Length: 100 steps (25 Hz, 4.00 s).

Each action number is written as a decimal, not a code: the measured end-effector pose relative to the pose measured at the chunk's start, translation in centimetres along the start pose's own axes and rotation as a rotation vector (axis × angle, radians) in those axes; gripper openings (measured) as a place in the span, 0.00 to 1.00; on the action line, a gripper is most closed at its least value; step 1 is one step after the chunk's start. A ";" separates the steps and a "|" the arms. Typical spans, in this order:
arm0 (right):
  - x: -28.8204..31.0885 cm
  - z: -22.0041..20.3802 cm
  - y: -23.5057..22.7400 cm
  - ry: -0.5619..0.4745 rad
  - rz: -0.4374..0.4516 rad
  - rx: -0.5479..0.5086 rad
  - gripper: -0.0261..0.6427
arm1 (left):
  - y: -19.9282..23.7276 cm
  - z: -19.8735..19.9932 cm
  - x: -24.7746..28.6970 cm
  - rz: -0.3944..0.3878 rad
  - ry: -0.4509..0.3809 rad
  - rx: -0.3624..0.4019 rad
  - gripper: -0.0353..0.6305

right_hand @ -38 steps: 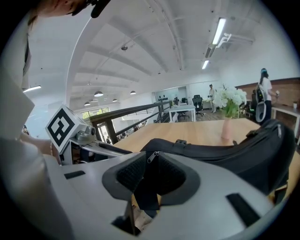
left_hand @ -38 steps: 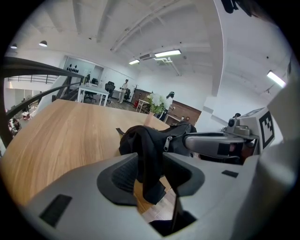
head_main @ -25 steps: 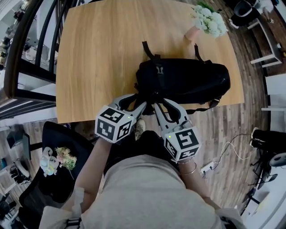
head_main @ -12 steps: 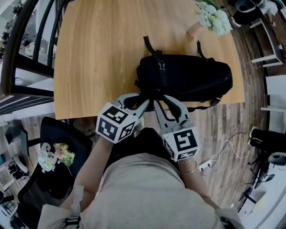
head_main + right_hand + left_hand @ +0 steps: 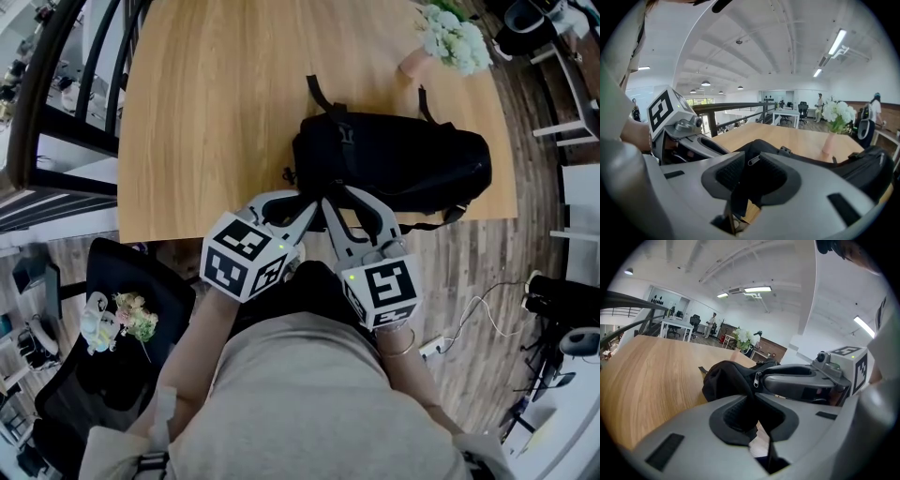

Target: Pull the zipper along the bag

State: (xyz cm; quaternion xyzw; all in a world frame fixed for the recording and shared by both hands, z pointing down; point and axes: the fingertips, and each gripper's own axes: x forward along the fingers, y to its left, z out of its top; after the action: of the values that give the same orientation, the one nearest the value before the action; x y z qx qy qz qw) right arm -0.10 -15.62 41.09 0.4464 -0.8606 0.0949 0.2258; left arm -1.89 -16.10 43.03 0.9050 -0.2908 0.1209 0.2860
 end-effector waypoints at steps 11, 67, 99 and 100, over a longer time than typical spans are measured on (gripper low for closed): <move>1.1 -0.4 -0.6 0.041 0.004 0.035 0.21 | -0.2 0.5 -0.3 -0.008 -0.024 -0.018 0.12; 2.2 -3.7 -2.0 0.075 -0.043 0.261 0.14 | -0.6 -0.3 0.2 -0.078 0.033 0.038 0.12; 0.5 -2.7 -2.7 0.030 -0.099 0.184 0.06 | 1.5 0.0 -0.7 -0.059 0.018 0.002 0.12; 0.4 -2.7 -2.7 0.032 -0.107 0.186 0.06 | 1.6 0.0 -0.7 -0.061 0.016 0.001 0.12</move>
State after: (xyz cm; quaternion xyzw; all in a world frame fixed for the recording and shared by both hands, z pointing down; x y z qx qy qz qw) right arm 2.73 -16.56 43.58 0.5092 -0.8194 0.1692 0.2018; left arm -3.45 -16.83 43.50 0.9126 -0.2607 0.1194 0.2915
